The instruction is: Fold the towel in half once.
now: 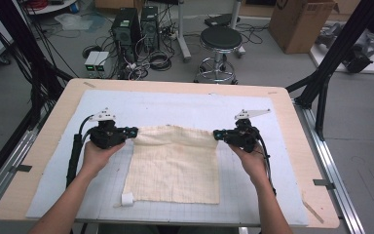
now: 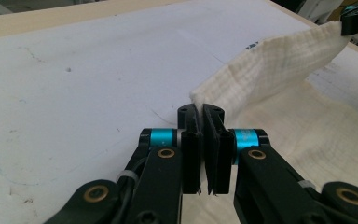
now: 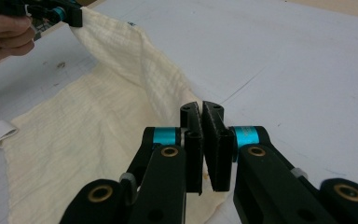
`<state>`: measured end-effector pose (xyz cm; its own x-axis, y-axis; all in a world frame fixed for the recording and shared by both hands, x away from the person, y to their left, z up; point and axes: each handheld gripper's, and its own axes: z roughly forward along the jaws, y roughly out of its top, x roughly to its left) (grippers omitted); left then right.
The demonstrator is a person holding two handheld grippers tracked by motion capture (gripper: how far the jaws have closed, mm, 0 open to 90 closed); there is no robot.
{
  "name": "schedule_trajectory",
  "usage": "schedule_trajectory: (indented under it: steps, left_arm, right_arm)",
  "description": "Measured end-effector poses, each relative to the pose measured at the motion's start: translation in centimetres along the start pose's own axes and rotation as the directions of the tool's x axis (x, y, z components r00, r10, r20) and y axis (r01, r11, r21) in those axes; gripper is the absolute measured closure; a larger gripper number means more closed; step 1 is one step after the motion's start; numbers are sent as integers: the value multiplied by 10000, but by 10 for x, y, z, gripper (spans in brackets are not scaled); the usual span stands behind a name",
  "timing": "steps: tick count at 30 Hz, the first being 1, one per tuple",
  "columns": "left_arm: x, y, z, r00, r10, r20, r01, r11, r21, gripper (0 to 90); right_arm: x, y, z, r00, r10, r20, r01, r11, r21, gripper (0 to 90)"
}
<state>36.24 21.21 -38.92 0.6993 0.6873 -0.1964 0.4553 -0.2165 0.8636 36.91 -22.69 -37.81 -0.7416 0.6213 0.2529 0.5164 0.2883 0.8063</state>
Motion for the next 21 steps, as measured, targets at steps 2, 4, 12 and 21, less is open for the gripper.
schedule_trajectory:
  steps: [2,4,12,21]
  left_arm:
    - [-3,0,-2,9999,104,11,-104,9999,-6,855]
    - [-4,-1,-5,9998,176,71,-176,9998,-5,855]
    - [-8,-13,-11,9997,106,222,-106,9999,-13,855]
    - [-18,-26,-21,9980,367,506,-372,9993,90,855]
  right_arm:
    - [1,-2,-2,9999,-89,-54,89,10000,-34,872]
    - [3,-4,-4,9998,-78,-168,76,9999,-100,872]
    - [9,-13,-11,9995,-136,-280,134,9999,-73,872]
    - [20,-26,-17,9986,-337,-398,338,9994,27,871]
